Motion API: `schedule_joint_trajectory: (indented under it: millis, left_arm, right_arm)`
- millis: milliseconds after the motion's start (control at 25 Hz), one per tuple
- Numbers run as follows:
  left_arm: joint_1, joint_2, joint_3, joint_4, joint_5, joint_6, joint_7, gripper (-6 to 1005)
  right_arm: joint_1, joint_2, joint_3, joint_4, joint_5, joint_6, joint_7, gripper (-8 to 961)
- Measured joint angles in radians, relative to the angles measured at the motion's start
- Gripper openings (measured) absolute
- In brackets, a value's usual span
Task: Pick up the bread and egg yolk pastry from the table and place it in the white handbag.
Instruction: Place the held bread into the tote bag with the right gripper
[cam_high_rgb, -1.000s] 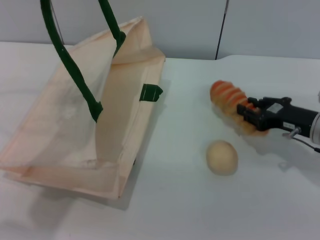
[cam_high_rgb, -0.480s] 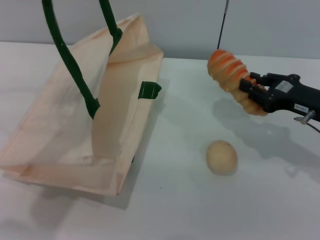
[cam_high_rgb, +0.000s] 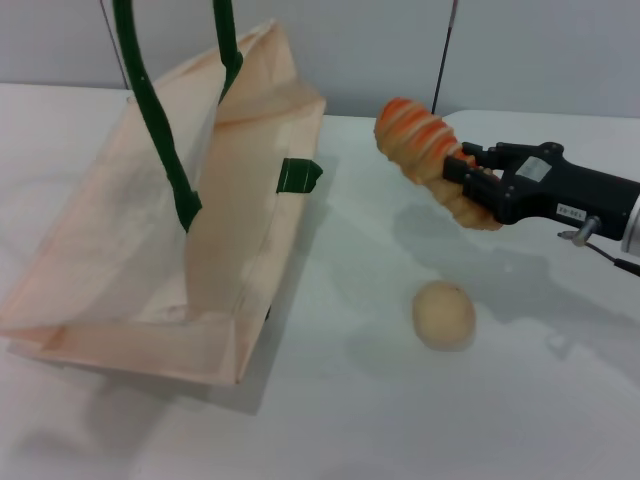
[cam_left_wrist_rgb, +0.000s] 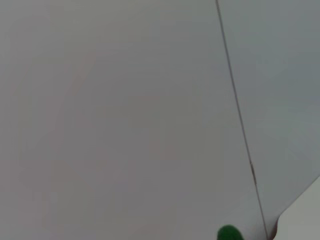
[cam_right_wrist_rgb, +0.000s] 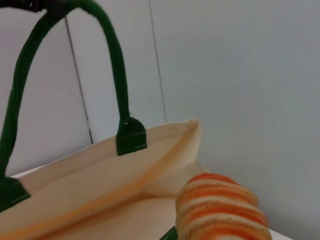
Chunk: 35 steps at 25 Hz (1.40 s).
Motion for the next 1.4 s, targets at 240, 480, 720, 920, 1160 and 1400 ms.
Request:
schedule_joint_trajectory:
  millis: [240, 480, 720, 920, 1160, 1400]
  left_arm:
    - [-0.016, 0.001, 0.015, 0.000, 0.000, 0.011, 0.000, 116]
    - [-0.033, 0.000, 0.028, 0.001, -0.001, 0.013, 0.000, 116]
    - [-0.036, -0.001, 0.044, 0.002, -0.003, 0.021, 0.000, 116]
    - [-0.037, -0.001, 0.049, 0.002, -0.010, 0.024, 0.000, 116]
    - [-0.043, -0.001, 0.053, 0.001, -0.011, 0.026, 0.000, 116]
    - [-0.046, -0.002, 0.078, 0.000, -0.011, 0.042, 0.000, 116]
  right_arm:
    - [0.000, 0.001, -0.001, -0.016, -0.018, 0.005, 0.000, 255]
    - [0.001, 0.001, -0.001, -0.022, -0.019, 0.021, 0.001, 256]
    - [-0.005, 0.001, -0.001, -0.083, -0.054, 0.058, 0.007, 246]
    - [-0.012, 0.003, 0.017, -0.149, -0.102, 0.096, 0.018, 238]
    - [-0.022, 0.004, 0.055, -0.263, -0.192, 0.196, 0.040, 239]
    - [-0.041, 0.004, 0.060, -0.355, -0.236, 0.246, 0.073, 234]
